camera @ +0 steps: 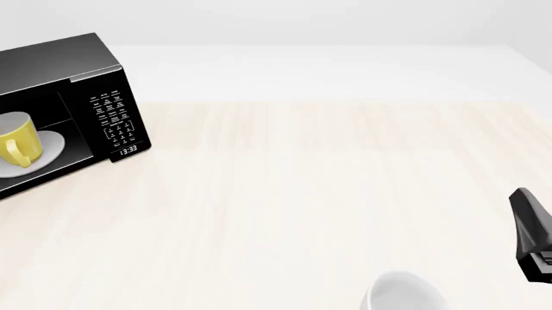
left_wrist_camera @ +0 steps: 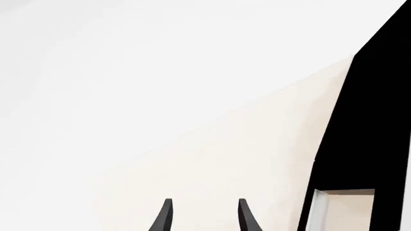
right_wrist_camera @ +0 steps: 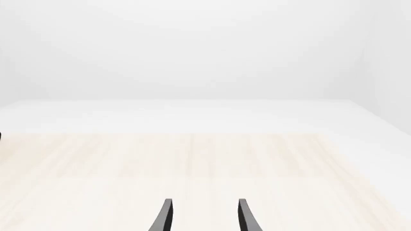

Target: Put the yellow and white mug in the microwave and close it.

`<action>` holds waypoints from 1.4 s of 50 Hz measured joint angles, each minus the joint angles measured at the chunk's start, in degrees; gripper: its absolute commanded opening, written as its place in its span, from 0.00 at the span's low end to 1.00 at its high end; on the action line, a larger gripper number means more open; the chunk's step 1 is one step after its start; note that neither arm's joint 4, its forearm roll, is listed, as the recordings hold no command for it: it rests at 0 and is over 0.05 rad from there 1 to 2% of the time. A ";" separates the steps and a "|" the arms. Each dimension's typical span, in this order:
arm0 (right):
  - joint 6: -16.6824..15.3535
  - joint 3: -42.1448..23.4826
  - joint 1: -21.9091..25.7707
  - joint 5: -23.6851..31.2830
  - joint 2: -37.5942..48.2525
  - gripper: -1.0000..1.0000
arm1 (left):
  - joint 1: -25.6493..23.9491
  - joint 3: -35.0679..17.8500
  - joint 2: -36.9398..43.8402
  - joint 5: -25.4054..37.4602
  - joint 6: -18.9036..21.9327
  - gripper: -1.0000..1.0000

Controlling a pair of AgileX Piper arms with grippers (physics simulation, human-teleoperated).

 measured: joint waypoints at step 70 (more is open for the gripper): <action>0.00 0.00 0.00 0.00 0.00 1.00 | -18.82 4.73 7.69 -5.21 1.64 1.00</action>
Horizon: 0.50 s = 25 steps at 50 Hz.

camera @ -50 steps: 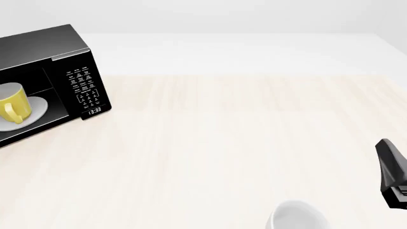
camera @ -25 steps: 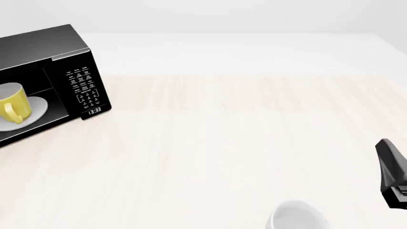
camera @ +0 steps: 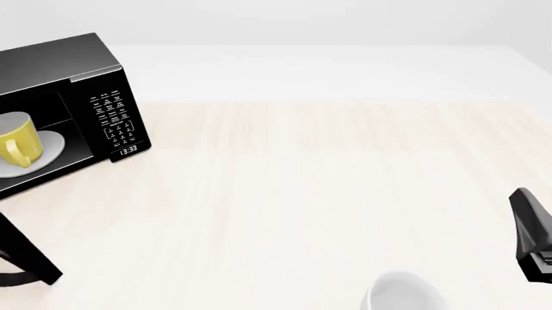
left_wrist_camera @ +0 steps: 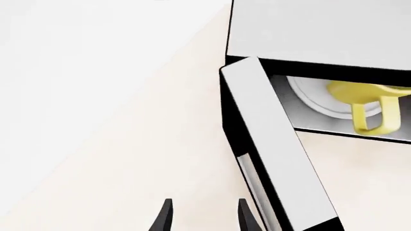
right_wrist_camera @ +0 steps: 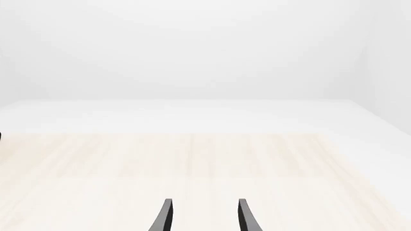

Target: Put the yellow and white mug in the microwave and close it.

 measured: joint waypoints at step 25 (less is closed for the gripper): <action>0.00 0.00 0.00 0.00 0.00 1.00 | -6.04 -0.33 -0.26 -0.29 -2.41 1.00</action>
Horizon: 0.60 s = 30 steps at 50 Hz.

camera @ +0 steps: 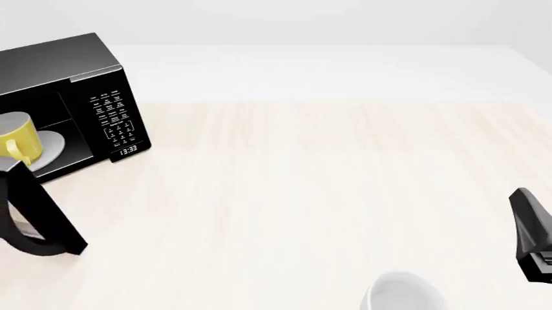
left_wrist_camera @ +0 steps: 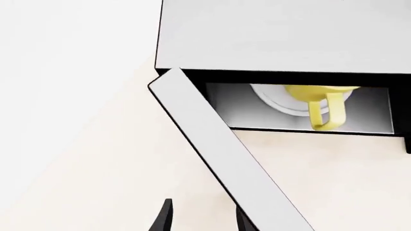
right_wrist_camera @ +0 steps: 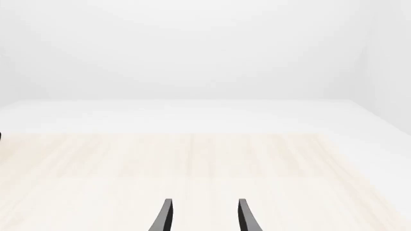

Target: Put the yellow and white mug in the microwave and close it.

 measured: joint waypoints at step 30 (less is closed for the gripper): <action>0.00 0.00 0.00 0.00 0.00 1.00 | -4.40 -0.93 -1.03 -0.51 -2.95 1.00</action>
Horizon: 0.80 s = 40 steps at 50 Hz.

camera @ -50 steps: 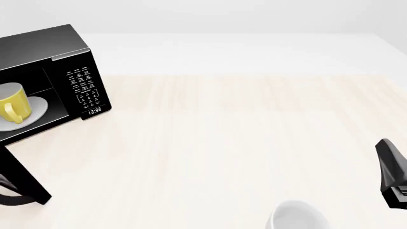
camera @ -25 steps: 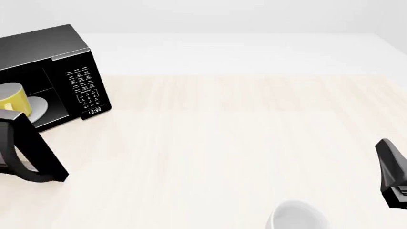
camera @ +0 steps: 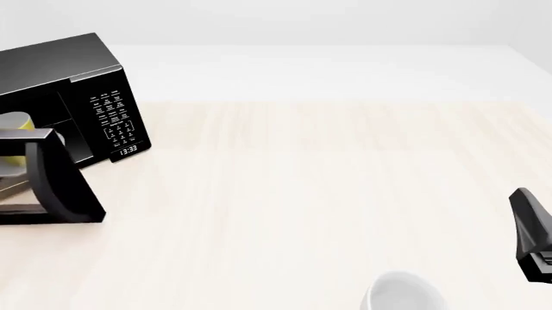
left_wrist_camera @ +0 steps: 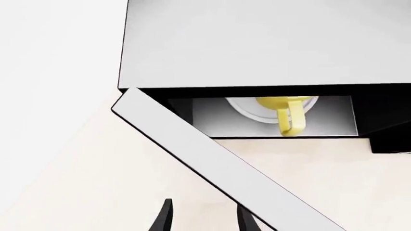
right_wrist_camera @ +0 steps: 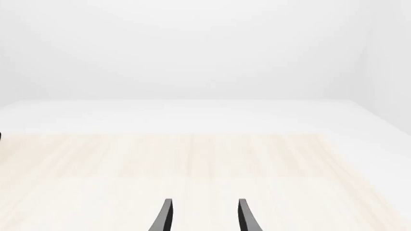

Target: Put the yellow and white mug in the microwave and close it.

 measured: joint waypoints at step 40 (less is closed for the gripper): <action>-0.01 0.00 0.00 0.00 0.00 1.00 | -5.27 -6.27 3.23 -0.61 -3.99 1.00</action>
